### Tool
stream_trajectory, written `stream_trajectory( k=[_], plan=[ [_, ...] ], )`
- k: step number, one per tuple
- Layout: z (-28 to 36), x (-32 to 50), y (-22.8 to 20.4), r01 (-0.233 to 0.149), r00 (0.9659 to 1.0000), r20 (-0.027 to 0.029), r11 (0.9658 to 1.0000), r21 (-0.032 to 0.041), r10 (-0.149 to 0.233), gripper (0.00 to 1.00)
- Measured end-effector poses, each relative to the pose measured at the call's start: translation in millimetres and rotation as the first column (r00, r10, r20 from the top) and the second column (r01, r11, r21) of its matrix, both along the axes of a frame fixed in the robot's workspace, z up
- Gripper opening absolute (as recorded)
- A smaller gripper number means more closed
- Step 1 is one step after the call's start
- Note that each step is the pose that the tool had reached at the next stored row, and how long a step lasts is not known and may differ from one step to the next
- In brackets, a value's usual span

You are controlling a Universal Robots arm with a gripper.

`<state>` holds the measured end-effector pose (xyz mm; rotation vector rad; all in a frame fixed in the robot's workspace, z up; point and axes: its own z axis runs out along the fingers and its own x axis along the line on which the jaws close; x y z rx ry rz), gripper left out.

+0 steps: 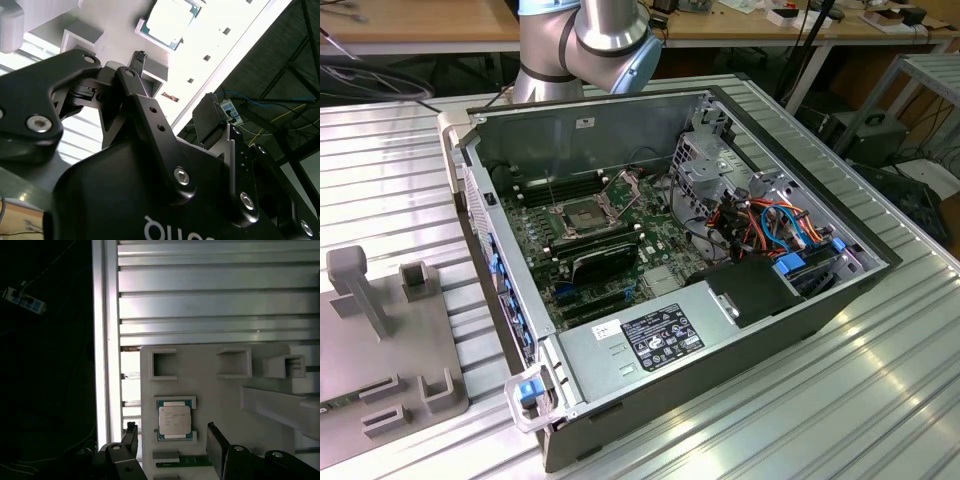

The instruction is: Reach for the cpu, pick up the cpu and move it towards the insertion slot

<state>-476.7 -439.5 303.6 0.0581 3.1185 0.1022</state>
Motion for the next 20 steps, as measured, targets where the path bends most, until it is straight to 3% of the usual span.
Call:
stream_trajectory(
  k=[3,7,20],
  plan=[
    [-1.1,0.0,-0.7,0.0,1.0,0.0002,1.0,0.0003,0.0,0.66],
    [-3.3,0.0,-2.3,0.0,1.0,0.0074,1.0,0.0003,0.0,0.66],
    [-9.1,0.0,-9.0,0.0,1.0,0.0077,1.0,0.0052,0.0,0.66]
  ],
)
